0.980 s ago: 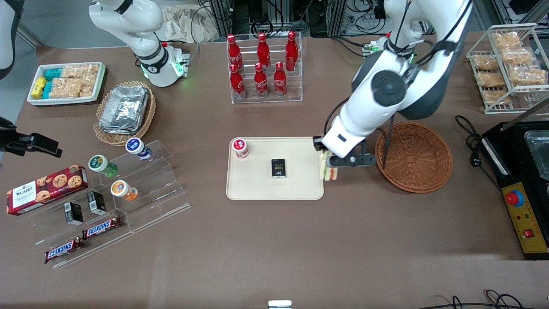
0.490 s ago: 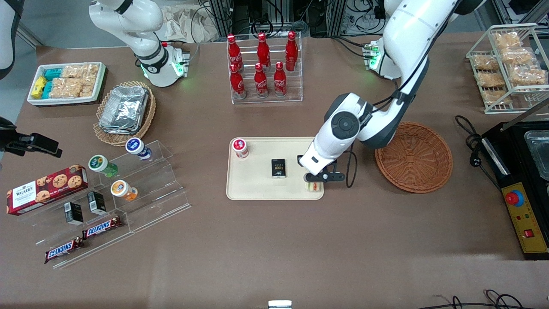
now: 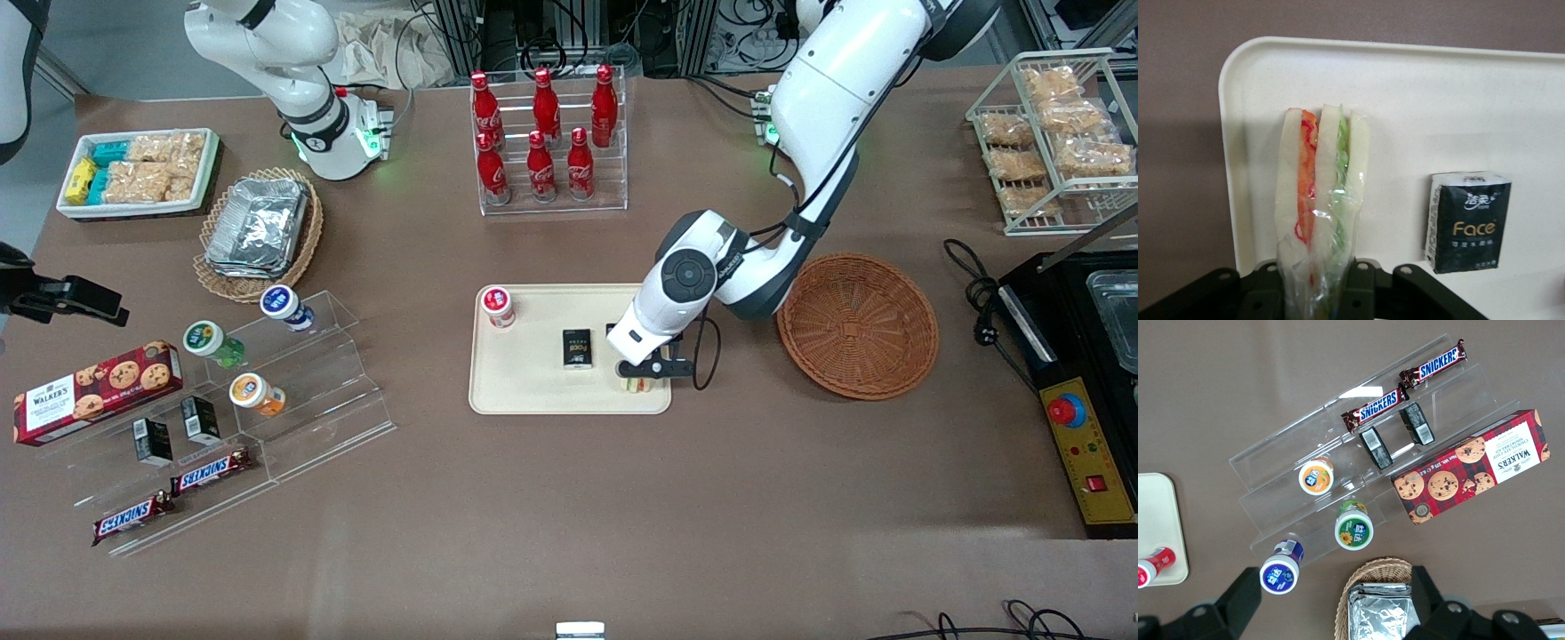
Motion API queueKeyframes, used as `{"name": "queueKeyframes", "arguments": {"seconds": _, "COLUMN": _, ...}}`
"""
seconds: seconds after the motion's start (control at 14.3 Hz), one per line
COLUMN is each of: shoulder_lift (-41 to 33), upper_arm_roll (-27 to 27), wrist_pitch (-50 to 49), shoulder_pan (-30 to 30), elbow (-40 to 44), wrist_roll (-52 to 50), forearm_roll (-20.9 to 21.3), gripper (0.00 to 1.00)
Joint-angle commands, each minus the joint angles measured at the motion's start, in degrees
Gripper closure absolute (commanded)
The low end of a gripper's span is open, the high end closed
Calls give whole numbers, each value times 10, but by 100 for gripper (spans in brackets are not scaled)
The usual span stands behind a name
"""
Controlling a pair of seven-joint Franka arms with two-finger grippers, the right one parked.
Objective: Place sandwich from basket to tray
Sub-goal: 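Lower the sandwich onto the white tray beside the black box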
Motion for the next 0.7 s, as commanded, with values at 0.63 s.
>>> {"name": "queueKeyframes", "arguments": {"seconds": 0.63, "shoulder_lift": -127, "upper_arm_roll": 67, "wrist_pitch": -78, "shoulder_pan": 3, "elbow": 22, "wrist_roll": -97, "forearm_roll": 26, "gripper": 0}}
